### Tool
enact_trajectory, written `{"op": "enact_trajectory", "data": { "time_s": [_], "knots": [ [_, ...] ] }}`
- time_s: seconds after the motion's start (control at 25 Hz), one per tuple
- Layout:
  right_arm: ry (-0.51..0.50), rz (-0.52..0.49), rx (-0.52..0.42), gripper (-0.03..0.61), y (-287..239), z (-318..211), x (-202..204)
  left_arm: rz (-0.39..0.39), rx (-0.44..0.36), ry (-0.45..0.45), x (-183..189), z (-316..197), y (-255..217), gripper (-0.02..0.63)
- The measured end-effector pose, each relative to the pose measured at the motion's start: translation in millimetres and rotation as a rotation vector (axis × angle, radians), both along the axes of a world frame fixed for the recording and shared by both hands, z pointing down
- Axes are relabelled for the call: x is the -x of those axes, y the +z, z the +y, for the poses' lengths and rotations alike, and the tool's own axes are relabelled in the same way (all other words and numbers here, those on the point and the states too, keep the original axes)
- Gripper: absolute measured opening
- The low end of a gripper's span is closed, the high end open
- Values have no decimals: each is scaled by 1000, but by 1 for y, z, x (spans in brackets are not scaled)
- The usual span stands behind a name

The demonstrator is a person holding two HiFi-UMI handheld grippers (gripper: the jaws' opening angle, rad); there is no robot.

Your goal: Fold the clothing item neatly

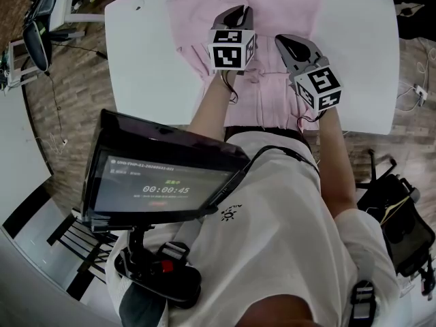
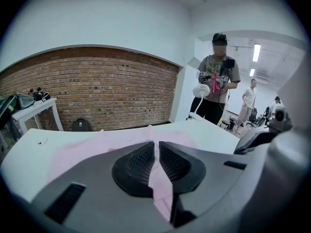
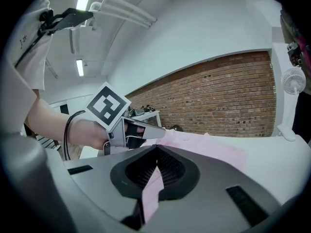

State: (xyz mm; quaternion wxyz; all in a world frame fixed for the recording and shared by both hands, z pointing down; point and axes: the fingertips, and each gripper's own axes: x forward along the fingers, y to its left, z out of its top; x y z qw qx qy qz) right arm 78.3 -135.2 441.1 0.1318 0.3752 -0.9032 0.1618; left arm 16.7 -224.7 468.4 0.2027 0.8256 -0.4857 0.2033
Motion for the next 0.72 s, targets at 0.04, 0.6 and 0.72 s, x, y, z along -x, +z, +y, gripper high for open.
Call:
{"op": "enact_trajectory", "data": {
  "time_s": [0.04, 0.6, 0.72],
  "knots": [
    [0, 0, 1, 3, 2, 0, -2, 0, 2, 2, -3, 0, 2, 34],
    [21, 12, 9, 3, 1, 4, -11, -6, 5, 67, -25, 5, 3, 34],
    [28, 17, 11, 3, 0, 4, -14, -11, 4, 84, -31, 7, 3, 34]
  ]
}}
